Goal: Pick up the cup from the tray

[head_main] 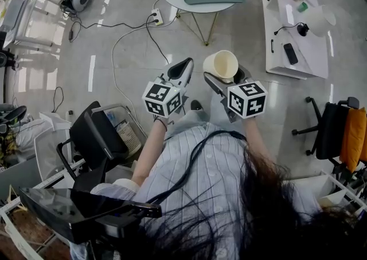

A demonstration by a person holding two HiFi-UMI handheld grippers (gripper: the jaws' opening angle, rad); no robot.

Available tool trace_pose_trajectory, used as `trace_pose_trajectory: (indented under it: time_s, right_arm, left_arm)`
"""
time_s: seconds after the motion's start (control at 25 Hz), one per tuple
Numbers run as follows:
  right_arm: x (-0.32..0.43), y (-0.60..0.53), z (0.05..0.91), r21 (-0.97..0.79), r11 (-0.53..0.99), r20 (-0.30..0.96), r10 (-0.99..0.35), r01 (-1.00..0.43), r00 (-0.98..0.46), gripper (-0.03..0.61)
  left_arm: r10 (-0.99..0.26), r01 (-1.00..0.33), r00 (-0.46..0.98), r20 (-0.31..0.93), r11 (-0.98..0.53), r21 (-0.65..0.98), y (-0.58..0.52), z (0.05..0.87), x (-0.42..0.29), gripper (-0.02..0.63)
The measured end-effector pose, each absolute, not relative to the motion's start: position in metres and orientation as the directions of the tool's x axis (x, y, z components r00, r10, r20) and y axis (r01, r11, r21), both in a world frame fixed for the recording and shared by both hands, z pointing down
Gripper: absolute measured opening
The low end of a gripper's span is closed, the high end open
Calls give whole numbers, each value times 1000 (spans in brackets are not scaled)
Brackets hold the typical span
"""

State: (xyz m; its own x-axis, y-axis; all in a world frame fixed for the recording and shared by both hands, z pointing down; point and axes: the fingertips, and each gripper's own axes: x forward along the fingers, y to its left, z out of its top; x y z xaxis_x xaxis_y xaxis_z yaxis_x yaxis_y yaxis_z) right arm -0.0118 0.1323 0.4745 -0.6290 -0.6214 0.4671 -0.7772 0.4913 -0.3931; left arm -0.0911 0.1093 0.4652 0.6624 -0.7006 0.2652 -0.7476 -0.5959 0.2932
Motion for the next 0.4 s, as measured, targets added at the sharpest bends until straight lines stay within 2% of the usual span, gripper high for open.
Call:
trace_pose_trajectory:
  time_s: [0.4]
  right_arm:
    - [0, 128, 477, -392, 472, 470, -635, -790, -613, 398]
  left_arm:
    - [-689, -737, 674, 267, -608, 294, 105, 468, -81, 14]
